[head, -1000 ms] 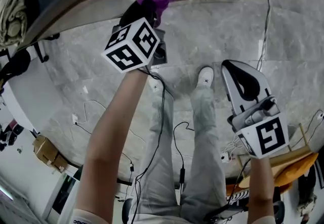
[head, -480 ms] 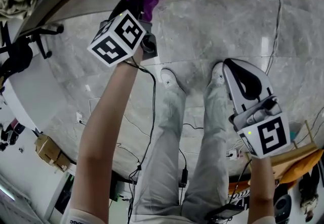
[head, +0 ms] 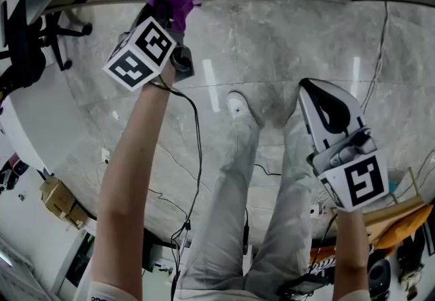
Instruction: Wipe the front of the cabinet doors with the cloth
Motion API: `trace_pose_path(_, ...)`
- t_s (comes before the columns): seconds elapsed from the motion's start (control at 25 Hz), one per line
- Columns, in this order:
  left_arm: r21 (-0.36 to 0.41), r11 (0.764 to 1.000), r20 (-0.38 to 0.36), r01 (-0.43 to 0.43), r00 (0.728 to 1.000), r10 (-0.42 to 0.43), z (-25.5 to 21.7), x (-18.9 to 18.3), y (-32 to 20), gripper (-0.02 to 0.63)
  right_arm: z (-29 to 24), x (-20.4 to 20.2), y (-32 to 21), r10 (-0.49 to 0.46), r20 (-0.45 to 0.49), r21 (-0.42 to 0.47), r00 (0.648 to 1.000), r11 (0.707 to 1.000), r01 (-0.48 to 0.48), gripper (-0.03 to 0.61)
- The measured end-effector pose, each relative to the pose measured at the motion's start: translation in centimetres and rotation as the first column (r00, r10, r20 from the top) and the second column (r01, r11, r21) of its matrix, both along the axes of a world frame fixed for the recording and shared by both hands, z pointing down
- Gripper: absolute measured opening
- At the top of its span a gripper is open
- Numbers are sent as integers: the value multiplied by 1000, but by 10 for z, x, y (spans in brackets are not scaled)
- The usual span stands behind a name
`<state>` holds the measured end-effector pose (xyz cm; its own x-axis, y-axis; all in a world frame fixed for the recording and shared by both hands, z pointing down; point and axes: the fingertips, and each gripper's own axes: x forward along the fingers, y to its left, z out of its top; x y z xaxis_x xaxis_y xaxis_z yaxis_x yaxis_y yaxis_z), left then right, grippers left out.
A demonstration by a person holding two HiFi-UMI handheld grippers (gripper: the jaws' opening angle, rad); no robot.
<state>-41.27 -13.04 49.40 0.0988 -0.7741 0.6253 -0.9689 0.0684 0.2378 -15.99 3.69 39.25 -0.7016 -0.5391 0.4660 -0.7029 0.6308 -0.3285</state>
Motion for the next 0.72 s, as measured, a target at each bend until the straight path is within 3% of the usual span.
trace_pose_path(0.2,2,998,33,63,997,-63,-5,-53,4,60,-3,-24,-2,-30,-6,3,1000,1000,30,28)
trace_pose_path(0.44,22,985,61,168,984,-169,-11,-90,18,60,-1,-32,0,-69,0,-1,998,998,69,28)
trace_pose_path(0.56,14,979,72,203,976,-203,-11,-88,34,60,0,-24,-3,-94,6,-4,996,996,94,28)
trace_pose_path(0.72,-36,986,93,163,983,-159,6,-51,58,60,1,-3,-10,-115,9,-2,993,993,115,28)
